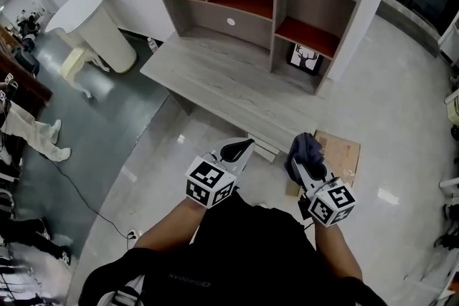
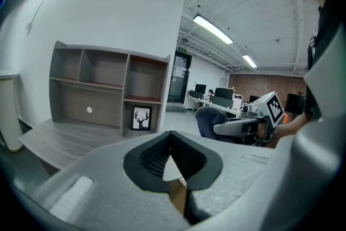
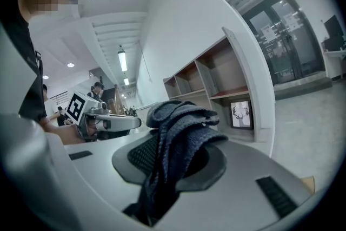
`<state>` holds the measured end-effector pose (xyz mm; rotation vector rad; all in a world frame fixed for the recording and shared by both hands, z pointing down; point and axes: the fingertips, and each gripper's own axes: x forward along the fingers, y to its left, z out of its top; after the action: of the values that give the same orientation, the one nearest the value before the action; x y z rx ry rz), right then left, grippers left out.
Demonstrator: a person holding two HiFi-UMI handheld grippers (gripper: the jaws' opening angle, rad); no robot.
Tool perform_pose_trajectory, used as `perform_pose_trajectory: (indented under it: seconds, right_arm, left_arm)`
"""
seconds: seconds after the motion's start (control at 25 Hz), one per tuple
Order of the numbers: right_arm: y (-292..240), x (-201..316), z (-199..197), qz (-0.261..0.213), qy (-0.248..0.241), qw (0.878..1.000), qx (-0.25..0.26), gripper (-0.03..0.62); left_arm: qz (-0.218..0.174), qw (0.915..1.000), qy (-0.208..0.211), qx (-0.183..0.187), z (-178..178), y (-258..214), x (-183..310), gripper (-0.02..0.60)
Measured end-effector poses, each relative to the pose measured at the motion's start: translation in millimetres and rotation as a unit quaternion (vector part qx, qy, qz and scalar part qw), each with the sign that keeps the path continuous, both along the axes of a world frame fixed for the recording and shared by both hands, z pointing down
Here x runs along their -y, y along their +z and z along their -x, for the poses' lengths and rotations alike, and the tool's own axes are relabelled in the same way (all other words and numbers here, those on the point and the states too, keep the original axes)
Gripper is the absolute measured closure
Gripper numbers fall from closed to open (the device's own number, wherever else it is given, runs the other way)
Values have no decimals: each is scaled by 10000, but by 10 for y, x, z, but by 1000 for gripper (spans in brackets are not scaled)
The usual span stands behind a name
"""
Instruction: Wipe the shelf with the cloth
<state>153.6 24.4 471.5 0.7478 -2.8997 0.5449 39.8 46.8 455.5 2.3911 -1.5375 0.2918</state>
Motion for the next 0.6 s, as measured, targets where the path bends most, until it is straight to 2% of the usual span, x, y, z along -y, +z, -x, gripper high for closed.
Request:
perform_pose_trajectory:
  seconds: [0.2, 0.6]
  right_arm:
    - [79, 308, 158, 2, 272, 9996, -17, 499]
    - [41, 1142, 739, 86, 1096, 9939, -57, 499]
  left_arm:
    - [-13, 9997, 228, 6, 186, 42, 388, 574]
    - [-50, 9942, 1072, -22, 736, -124, 1473, 574]
